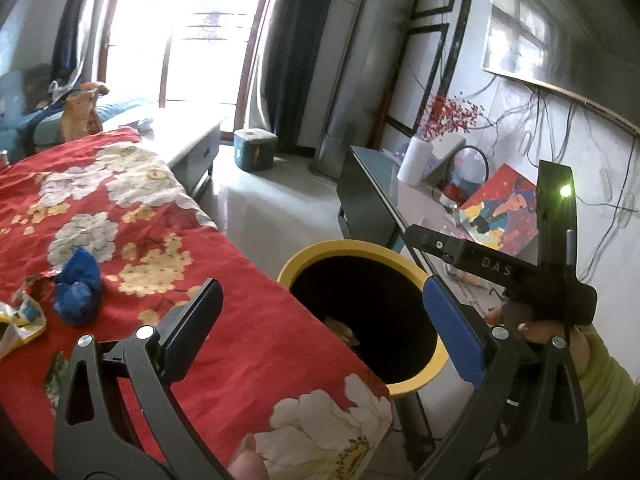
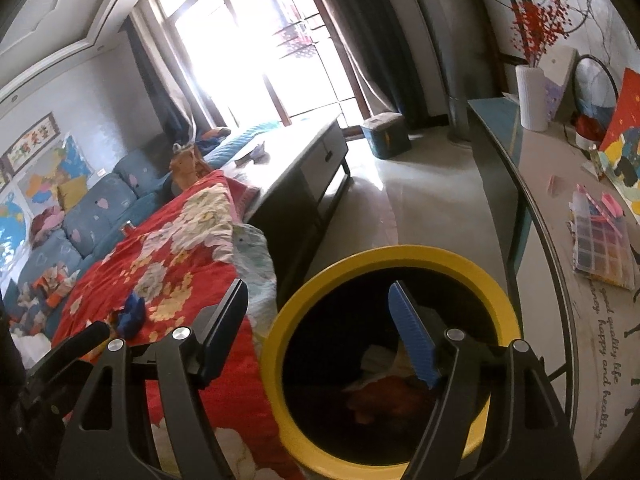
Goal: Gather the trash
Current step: 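Move both open tools back to the remaining trash on the bed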
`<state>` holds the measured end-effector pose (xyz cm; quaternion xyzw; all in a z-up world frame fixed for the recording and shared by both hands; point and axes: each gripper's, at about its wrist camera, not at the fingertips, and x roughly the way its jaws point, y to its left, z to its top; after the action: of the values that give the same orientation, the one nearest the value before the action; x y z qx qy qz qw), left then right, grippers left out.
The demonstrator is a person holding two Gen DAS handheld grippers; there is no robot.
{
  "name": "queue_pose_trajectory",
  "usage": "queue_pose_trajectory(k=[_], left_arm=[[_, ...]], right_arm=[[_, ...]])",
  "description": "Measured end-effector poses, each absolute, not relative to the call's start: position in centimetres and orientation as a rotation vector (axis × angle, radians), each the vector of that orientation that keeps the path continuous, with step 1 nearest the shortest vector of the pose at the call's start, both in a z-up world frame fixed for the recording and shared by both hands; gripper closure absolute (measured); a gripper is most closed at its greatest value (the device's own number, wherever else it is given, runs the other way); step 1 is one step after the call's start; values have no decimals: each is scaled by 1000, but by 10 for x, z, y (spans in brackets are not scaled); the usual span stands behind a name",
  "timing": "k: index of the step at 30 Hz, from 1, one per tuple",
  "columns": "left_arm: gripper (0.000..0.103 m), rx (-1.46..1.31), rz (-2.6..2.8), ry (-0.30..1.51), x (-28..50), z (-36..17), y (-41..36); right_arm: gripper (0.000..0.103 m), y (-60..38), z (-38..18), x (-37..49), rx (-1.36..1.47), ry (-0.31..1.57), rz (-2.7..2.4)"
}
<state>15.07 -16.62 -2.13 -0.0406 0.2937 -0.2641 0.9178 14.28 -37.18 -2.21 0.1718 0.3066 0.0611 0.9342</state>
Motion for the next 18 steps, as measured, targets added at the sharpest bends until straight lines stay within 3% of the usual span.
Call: queue_pose_trajectory(k=[18], left_arm=[[11, -152, -439, 534, 136, -8, -106]], right_arm=[[29, -315, -3, 138, 268, 610, 227]])
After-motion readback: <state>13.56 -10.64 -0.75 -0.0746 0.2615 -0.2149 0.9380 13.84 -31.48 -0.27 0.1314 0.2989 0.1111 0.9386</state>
